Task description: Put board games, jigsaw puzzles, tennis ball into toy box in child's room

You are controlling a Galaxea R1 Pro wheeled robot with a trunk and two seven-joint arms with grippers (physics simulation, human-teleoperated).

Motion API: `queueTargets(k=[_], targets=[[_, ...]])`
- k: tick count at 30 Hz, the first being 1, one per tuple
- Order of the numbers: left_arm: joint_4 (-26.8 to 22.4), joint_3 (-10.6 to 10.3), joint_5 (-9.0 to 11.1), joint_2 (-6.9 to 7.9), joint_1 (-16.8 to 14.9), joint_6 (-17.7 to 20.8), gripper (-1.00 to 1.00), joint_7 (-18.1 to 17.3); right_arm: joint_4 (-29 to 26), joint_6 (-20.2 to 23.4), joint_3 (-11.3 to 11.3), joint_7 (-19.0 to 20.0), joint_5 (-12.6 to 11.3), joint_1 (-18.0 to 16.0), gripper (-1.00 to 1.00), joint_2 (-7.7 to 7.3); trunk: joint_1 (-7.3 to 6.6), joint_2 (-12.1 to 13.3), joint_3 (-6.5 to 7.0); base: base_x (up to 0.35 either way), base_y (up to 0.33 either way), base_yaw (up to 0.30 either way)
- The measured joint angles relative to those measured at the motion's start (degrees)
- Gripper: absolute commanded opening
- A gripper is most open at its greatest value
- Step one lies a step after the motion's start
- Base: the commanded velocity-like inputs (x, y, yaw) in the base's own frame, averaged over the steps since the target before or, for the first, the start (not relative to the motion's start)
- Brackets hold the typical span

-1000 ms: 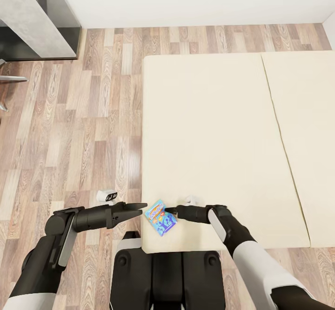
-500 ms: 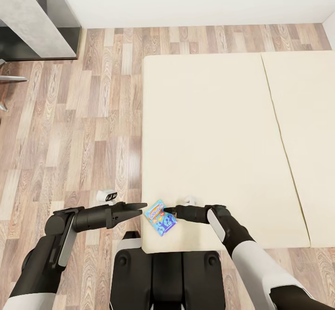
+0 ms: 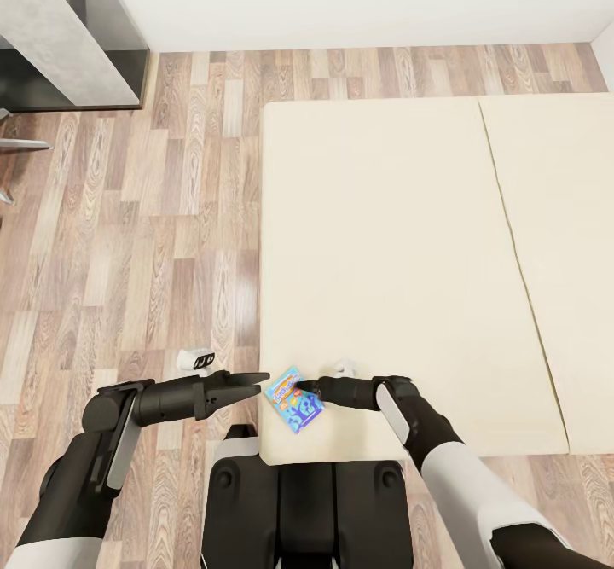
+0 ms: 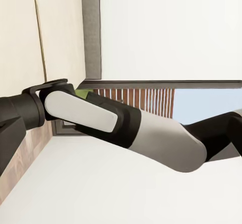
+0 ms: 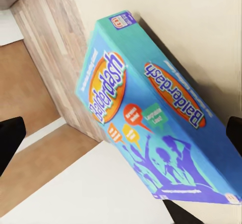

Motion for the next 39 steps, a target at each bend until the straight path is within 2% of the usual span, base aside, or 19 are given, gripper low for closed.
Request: queueTargets(k=[9,39], targets=[[0.0,0.0,0.0,0.0,0.0,0.0,1.0,0.0,0.0,-0.02,0.0,-0.06,0.09,0.0,1.0,0.49,0.0,0.0,0.0,0.0,0.0,0.0],[0.0,0.01,0.0,0.0,0.0,0.0,1.0,0.0,0.0,-0.02,0.0,-0.08,0.1,0.0,1.0,0.52,0.0,0.0,0.0,0.0,0.027,0.0]])
